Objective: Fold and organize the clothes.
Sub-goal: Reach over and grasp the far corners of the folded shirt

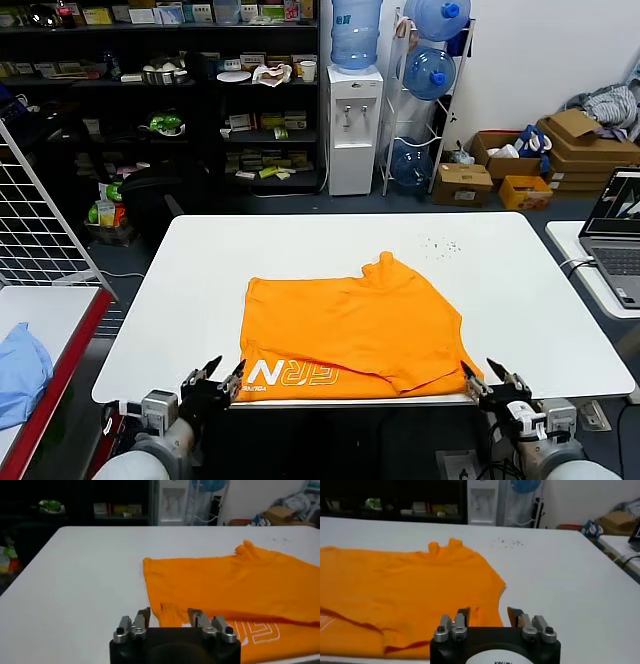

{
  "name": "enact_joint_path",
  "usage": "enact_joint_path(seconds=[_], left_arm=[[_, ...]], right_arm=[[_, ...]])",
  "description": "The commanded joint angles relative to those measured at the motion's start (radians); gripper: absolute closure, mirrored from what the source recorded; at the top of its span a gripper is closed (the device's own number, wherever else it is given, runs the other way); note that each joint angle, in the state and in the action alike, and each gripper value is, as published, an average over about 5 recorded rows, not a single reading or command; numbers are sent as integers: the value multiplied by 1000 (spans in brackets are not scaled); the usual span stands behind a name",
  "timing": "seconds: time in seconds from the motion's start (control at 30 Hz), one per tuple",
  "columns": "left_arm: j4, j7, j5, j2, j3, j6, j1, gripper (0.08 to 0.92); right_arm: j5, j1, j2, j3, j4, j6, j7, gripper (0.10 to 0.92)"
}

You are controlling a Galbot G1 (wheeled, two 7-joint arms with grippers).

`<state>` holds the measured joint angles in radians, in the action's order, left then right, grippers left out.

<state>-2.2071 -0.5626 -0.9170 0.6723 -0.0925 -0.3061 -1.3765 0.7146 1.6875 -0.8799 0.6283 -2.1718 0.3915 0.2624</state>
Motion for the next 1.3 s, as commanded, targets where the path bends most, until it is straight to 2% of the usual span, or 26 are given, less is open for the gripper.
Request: enact_joint_path(seconds=[0.03,0.23,0.33,0.4,0.6,0.77,1.3], left_arm=[[262,90,-148,63,97,-18,467,385],[580,173,-167,187,262,-43,740,211],[682,196,-183,223,322,-58,827,131],[723,199,-205,239,344,-73,858,95],[789,196,-249,268,364,-108,873,79],[796,198,-247,274,363,-109,859,79],[798,206,-194,285,367,-108,822,79]], right_arm=[[152,-530,71,-193,201,26,65,283],[196,-964,-29,-466,531,56,119,131],[227,-1097,-88,-561,678,89,131,108],[242,-1150,-133,-599,762,116,133,105],[232,-1237,-254,-654,946,176,125,104],[208,-1248,-299,-662,998,190,116,104],[196,-1217,-309,-668,1005,195,100,104]])
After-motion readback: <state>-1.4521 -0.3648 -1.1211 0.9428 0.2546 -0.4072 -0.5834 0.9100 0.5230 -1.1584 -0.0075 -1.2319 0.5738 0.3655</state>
